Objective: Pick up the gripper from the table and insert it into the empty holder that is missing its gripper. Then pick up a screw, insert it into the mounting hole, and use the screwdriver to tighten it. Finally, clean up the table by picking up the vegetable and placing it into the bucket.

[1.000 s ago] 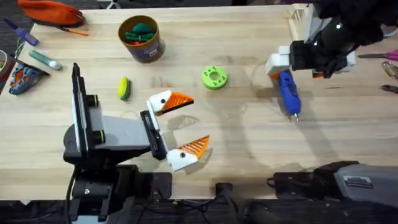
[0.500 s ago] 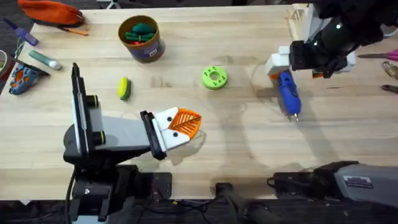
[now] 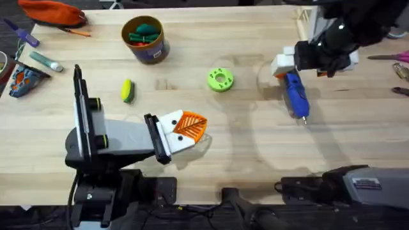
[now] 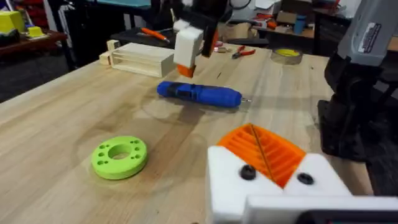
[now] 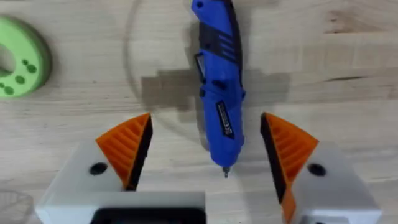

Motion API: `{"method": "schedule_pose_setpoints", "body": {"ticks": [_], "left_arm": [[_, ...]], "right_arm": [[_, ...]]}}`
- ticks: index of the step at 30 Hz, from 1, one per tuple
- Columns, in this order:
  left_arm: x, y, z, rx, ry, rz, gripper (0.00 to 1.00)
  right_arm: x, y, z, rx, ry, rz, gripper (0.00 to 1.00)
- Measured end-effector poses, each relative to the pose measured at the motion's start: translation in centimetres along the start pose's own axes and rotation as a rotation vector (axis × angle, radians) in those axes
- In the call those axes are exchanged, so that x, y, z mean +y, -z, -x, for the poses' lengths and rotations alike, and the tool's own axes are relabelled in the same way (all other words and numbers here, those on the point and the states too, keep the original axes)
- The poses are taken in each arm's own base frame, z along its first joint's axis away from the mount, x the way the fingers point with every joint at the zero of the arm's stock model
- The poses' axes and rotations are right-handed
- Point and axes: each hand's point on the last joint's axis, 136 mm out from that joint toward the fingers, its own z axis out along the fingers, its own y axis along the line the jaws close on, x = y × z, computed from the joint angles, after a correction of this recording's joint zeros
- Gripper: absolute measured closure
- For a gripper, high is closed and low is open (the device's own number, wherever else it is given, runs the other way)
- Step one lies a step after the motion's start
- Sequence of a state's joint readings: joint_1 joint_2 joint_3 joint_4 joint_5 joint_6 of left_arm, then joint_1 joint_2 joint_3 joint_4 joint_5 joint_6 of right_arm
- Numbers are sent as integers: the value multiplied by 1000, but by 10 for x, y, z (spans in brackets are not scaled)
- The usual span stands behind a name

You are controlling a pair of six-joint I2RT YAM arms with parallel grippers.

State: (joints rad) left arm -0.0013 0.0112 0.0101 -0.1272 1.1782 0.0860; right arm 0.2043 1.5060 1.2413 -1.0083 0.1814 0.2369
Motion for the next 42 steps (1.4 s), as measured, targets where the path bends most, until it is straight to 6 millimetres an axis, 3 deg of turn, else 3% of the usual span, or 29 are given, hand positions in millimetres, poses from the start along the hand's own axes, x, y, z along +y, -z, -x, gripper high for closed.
{"method": "schedule_pose_setpoints", "body": {"ticks": [6, 13, 24, 42], "left_arm": [[0, 0, 0, 0, 0, 0, 985], [0, 0, 0, 0, 0, 0, 985], [0, 0, 0, 0, 0, 0, 985], [0, 0, 0, 0, 0, 0, 985]], "right_arm": [[-9, -26, 2, 55, 46, 1, 15], [-26, -43, 8, 78, 59, 0, 12], [-20, -83, 11, 134, 91, 9, 11], [-13, -103, 15, 147, 87, 35, 15]]}}
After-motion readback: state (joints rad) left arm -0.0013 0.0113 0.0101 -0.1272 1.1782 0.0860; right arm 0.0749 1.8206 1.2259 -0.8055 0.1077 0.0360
